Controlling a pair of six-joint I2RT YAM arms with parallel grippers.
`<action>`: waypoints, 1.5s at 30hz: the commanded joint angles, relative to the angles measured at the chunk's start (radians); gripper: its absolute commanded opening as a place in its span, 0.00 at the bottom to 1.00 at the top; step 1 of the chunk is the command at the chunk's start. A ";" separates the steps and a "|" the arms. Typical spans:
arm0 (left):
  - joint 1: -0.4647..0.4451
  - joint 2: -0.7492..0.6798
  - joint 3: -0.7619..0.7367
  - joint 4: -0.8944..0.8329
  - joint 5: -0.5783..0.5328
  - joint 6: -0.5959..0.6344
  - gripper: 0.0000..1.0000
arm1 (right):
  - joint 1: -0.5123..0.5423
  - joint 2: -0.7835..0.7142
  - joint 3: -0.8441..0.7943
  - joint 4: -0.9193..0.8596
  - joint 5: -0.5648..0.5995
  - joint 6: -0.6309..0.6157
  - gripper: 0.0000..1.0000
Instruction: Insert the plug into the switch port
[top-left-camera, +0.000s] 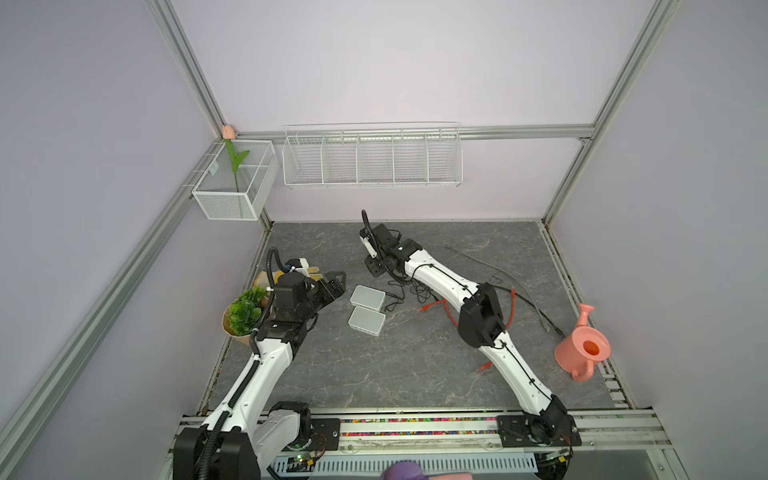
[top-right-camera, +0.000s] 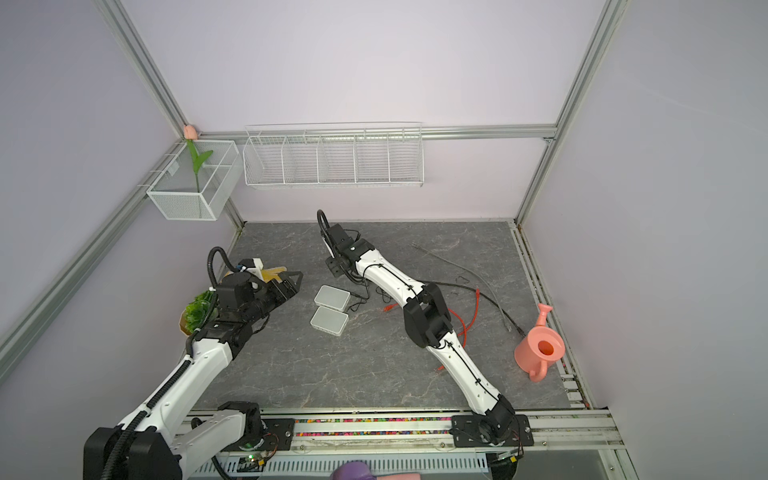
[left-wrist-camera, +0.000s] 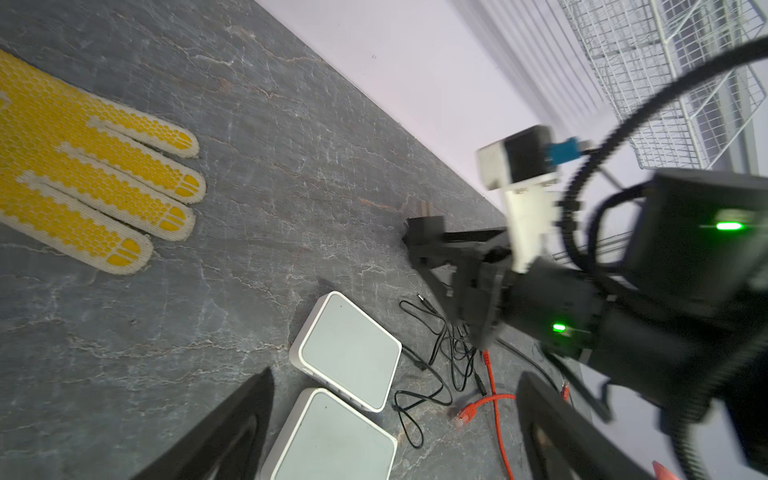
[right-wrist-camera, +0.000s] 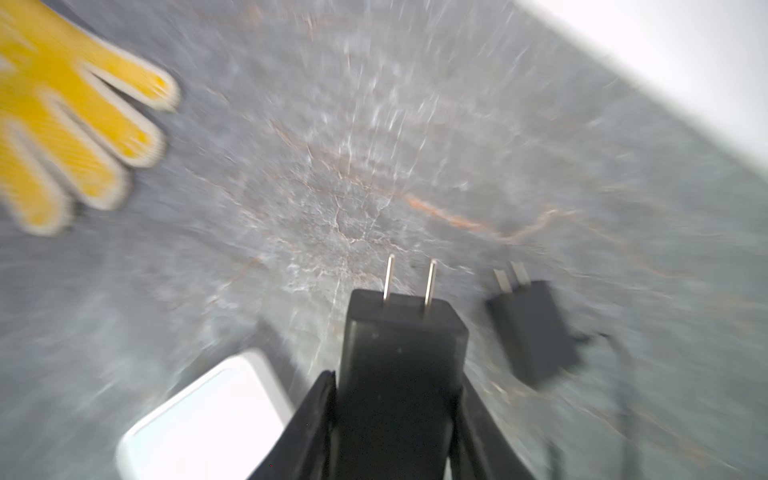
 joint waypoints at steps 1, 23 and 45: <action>0.007 -0.023 0.039 -0.039 -0.029 0.023 0.93 | 0.054 -0.290 -0.143 0.041 0.068 -0.068 0.27; 0.009 0.004 -0.002 -0.002 -0.035 0.020 0.93 | 0.385 -0.559 -1.079 0.255 0.177 0.062 0.30; 0.021 0.099 0.004 0.021 -0.083 0.051 0.94 | 0.477 -0.487 -1.016 0.195 -0.012 0.073 0.62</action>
